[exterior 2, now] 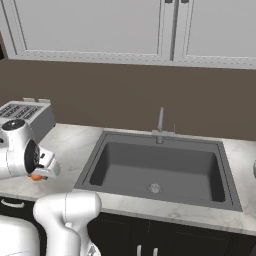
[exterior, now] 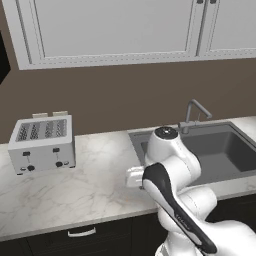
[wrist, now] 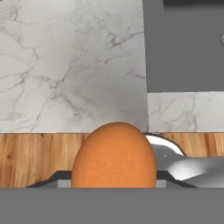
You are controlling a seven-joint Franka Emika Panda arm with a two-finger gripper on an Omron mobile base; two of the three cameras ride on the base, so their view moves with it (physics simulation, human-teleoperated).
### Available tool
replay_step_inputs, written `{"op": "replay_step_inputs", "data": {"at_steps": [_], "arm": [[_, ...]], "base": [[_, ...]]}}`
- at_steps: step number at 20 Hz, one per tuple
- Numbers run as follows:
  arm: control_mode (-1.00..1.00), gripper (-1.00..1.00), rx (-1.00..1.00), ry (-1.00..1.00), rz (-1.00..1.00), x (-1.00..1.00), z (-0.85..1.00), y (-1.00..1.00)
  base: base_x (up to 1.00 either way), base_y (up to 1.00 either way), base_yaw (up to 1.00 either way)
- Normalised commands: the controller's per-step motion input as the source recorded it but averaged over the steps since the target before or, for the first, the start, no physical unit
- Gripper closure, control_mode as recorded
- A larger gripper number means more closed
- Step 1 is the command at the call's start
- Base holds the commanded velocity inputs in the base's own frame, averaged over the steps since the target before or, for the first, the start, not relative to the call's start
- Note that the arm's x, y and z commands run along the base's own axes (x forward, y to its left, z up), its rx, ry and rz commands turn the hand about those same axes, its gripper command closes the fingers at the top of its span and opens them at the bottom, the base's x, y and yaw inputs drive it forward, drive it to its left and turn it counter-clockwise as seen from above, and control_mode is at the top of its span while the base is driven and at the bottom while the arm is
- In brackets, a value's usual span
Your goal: Gather the eggs and milk located in the vicinity of the sink area and place them right next to the bowl.
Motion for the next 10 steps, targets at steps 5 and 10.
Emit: {"op": "replay_step_inputs", "data": {"at_steps": [5, 10], "arm": [[-1.0, 1.0, 0.0, 0.0, 0.08, 0.0, 0.41, -0.57], [-1.0, 1.0, 0.03, 0.0, 0.02, -0.01, 0.43, -0.49]], "base": [[0.0, 0.0, 0.0], [0.0, 0.0, 0.0]]}}
